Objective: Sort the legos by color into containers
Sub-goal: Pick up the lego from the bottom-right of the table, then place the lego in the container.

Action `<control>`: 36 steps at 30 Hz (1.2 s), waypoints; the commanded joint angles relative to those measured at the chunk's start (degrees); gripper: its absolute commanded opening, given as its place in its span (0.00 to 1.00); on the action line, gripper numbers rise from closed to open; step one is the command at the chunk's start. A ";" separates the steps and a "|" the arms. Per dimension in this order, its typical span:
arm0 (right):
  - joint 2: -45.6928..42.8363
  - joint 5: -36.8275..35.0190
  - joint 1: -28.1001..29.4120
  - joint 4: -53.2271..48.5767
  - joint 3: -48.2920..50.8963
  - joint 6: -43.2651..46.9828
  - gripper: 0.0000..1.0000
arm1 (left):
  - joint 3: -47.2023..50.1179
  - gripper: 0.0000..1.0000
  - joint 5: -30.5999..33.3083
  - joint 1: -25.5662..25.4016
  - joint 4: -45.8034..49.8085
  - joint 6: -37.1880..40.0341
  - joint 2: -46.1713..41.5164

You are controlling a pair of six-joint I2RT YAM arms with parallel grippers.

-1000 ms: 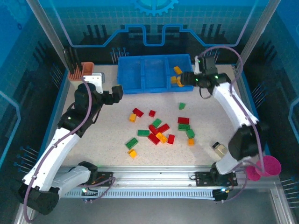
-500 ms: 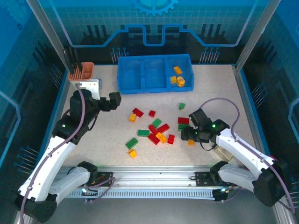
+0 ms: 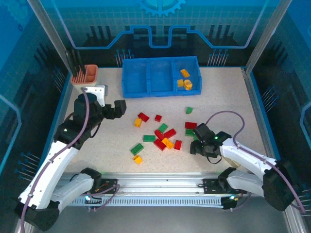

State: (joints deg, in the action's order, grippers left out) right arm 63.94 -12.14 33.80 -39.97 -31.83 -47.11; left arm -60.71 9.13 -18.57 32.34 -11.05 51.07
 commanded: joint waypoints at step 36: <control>43.26 -1.71 -14.84 2.41 -62.77 33.14 0.33 | -1.48 0.99 2.79 -0.15 0.63 6.53 4.14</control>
State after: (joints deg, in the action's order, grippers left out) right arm 101.65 -15.09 20.97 -37.93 -88.95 -18.37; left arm -62.52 10.37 -18.55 34.17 -6.81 54.87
